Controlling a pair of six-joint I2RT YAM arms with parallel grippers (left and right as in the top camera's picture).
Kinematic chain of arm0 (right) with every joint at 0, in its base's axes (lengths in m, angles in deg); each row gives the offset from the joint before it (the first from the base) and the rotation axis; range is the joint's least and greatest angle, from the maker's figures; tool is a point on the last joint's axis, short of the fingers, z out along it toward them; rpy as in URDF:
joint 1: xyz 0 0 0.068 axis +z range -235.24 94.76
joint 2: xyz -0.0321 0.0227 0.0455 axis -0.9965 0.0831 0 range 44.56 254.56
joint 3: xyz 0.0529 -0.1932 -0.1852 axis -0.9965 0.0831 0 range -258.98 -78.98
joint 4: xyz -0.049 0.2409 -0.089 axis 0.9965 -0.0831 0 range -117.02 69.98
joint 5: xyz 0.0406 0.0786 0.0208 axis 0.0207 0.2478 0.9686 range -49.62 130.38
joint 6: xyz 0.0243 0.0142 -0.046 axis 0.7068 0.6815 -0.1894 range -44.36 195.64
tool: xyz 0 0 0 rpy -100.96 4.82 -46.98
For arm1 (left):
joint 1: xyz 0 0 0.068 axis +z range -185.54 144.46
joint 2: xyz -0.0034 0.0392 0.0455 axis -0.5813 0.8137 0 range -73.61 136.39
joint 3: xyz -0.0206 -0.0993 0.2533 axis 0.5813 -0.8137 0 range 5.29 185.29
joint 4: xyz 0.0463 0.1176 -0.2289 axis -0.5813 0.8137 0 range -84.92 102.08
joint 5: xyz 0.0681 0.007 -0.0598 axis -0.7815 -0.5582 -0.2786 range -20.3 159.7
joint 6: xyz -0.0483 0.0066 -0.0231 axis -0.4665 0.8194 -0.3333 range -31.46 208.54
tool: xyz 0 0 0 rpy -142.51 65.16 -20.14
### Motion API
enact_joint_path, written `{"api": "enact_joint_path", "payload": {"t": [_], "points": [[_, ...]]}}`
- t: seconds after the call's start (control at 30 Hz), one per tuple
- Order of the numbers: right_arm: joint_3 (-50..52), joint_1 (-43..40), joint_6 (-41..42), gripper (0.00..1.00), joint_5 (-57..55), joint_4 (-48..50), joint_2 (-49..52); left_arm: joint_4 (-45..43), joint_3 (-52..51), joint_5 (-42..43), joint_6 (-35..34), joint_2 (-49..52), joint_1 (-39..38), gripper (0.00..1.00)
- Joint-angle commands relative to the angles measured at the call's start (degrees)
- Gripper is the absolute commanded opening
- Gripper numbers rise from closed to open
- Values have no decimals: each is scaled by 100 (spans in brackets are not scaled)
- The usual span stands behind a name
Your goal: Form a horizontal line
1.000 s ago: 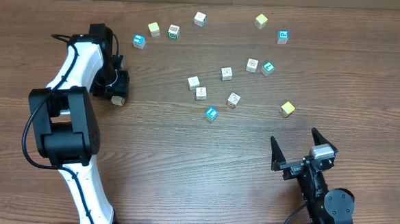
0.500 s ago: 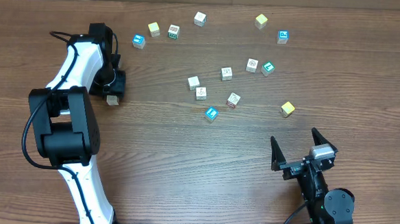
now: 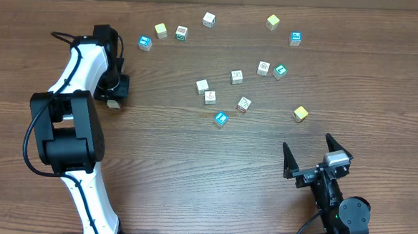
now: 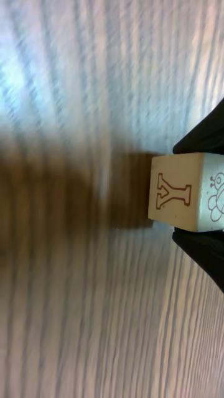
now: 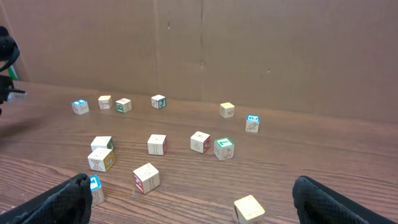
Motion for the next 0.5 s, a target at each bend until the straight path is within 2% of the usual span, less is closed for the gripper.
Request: {"api": "enact_joint_path", "payload": {"t": [0.0,0.27,0.47], "points": [[57,-4,33,100,-13,42,-61,-111,-50,-575,15,2,-20,28],[57,-4,31,100,-13,42,-61,-780,-50,-612,595,0,-20,28],[57,-4,31,100,-13,42,-61,-977,-50,-610,654,0,101,28]]}}
